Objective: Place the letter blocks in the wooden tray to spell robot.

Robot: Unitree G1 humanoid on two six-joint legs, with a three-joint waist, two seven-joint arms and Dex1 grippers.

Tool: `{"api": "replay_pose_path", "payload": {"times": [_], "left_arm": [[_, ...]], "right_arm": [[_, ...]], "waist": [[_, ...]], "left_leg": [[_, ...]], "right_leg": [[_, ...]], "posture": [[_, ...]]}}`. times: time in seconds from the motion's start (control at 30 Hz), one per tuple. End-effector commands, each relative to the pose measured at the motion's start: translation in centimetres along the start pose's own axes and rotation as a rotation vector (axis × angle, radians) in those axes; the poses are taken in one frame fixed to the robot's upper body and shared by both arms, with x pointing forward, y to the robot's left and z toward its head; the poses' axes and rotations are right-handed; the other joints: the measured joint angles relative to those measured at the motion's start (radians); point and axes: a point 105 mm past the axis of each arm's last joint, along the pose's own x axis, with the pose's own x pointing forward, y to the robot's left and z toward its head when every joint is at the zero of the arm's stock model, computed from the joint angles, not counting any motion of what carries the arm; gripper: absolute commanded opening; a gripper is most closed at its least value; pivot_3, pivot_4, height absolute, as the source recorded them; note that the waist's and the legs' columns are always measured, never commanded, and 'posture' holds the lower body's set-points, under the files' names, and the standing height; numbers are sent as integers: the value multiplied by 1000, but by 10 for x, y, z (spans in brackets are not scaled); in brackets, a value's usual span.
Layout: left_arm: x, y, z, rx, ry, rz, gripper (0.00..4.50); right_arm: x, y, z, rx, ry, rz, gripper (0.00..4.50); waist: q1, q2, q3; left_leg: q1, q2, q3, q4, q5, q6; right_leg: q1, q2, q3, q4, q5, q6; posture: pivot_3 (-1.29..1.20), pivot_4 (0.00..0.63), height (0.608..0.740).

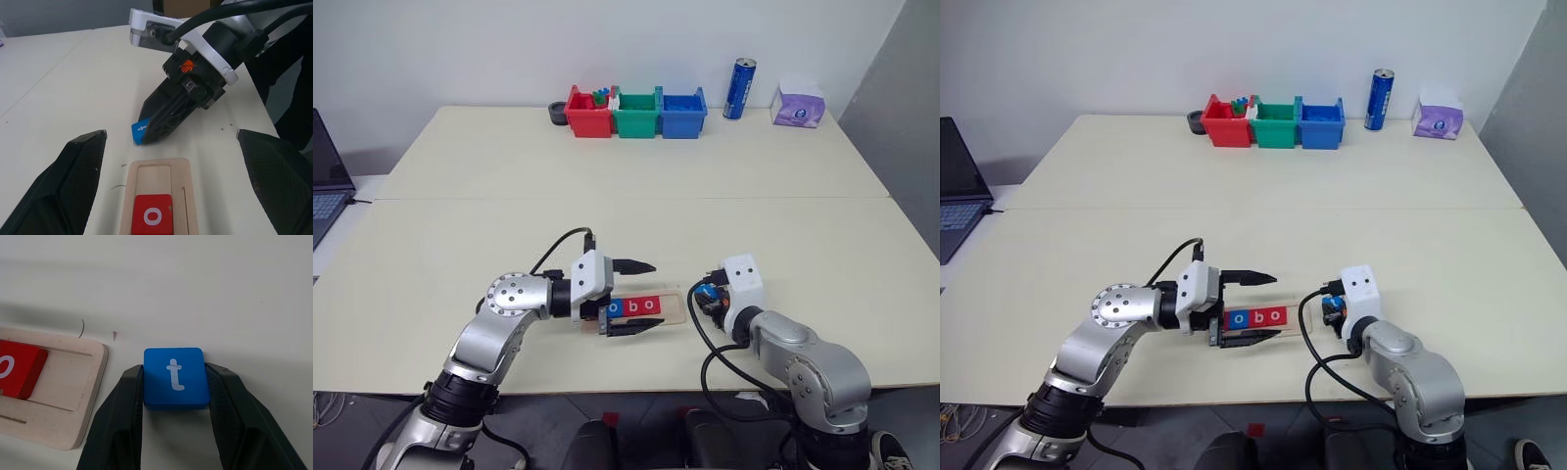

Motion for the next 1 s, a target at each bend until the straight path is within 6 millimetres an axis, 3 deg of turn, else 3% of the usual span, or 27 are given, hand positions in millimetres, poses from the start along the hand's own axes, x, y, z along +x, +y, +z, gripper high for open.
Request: {"api": "replay_pose_path", "payload": {"times": [0.03, 0.2, 0.23, 0.47, 0.7, 1.0], "left_arm": [[-6, 9, 9, 42, -15, 35, 4500], [-7, 10, 8, 44, -13, 37, 4500], [-7, 10, 8, 44, -13, 35, 4500], [-7, 16, 6, 57, -10, 28, 4500], [-8, 19, 6, 70, -10, 33, 4500], [-8, 19, 5, 77, -20, 46, 4500]], "right_arm": [[0, 1, -3, -8, 22, 9, 1466], [-3, 3, -7, -8, 36, 28, 1466], [-3, 3, -7, -7, 39, 35, 2225], [-6, 7, -11, 7, 47, 89, 4463], [-21, -9, 7, -18, -15, 78, 4463], [-35, -25, 73, -130, -199, 159, 4463]], "waist": [[0, 0, 0], [0, 0, 0], [0, 0, 0], [1, -1, 0], [1, -1, 0], [1, -1, 1]], "left_leg": [[0, 0, 0, 0, 0, 0], [0, 0, 0, 0, 0, 0], [0, 0, 0, 0, 0, 0], [0, 0, 0, 0, 0, 0], [-1, 0, 0, 0, 0, 0], [-1, -1, -1, -1, 0, 0]], "right_leg": [[0, 0, 0, 0, 0, 0], [0, 0, 0, 0, 0, 0], [0, 0, 0, -1, 0, 0], [0, 0, 0, -1, 0, 0], [0, 0, 0, -2, 0, 0], [0, 0, -1, -2, 0, 0]], "posture": [[0, 150, 740], [0, 150, 740], [0, 150, 740], [0, 150, 740], [0, 150, 740], [0, 150, 740]]}}
